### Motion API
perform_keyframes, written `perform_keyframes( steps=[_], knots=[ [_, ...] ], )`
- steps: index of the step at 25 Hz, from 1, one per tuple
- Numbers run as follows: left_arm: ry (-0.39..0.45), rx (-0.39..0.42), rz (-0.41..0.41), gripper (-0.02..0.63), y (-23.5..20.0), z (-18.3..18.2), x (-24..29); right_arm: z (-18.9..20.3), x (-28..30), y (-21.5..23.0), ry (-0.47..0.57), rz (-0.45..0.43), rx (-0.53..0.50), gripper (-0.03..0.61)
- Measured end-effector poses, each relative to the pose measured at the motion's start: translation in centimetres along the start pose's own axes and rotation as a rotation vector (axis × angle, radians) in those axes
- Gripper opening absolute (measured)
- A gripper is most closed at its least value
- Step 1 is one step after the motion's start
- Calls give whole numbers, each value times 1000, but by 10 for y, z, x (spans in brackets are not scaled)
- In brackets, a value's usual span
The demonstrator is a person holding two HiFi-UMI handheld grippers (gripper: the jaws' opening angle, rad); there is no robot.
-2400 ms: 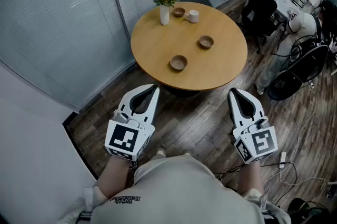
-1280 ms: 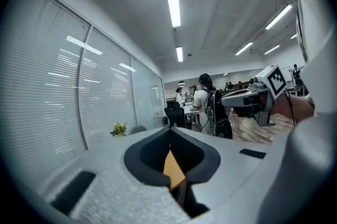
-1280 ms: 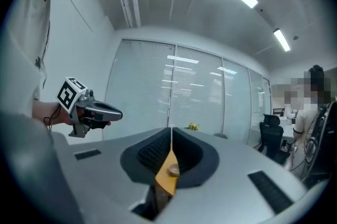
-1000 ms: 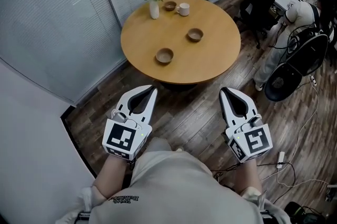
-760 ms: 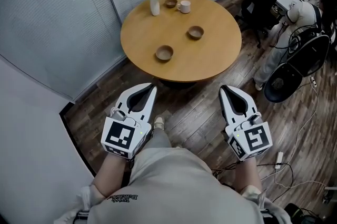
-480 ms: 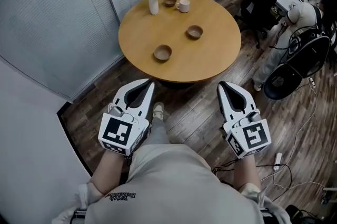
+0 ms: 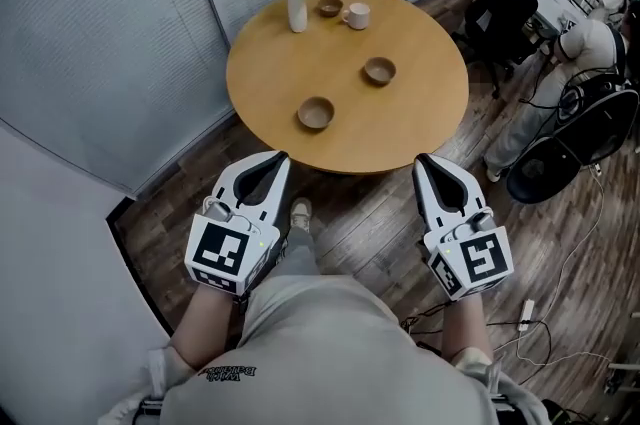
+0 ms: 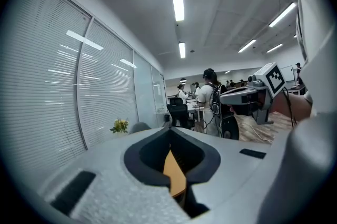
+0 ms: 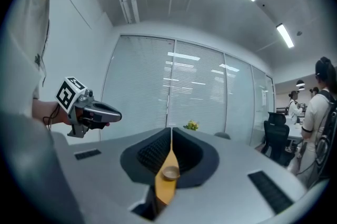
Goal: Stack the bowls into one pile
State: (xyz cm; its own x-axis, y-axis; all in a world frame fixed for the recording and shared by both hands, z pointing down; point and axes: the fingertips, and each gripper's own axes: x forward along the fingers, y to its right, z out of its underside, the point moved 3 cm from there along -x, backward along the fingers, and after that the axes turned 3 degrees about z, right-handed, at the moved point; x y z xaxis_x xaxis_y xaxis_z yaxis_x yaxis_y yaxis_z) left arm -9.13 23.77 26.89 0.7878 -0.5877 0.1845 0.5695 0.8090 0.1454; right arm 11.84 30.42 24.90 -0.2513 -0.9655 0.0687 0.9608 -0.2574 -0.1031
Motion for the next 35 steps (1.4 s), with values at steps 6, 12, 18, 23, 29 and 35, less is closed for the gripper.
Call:
perform_keyframes(
  steps=[6, 12, 18, 23, 29, 35],
  knots=[
    [-7, -11, 1, 20, -45, 3, 30, 0, 50, 16, -19, 12, -1, 31],
    [-1, -32, 3, 20, -87, 8, 62, 4, 101, 28, -50, 15, -11, 31],
    [-4, -24, 19, 20, -133, 0, 100, 0, 155, 41, -67, 27, -6, 31],
    [12, -15, 33, 20, -169, -6, 125, -3, 195, 51, -90, 36, -11, 31],
    [9, -24, 45, 20, -217, -6, 150, -8, 248, 61, -110, 52, -11, 31],
    [8, -18, 74, 20, -257, -3, 176, -12, 298, 70, -116, 72, -16, 31]
  ],
)
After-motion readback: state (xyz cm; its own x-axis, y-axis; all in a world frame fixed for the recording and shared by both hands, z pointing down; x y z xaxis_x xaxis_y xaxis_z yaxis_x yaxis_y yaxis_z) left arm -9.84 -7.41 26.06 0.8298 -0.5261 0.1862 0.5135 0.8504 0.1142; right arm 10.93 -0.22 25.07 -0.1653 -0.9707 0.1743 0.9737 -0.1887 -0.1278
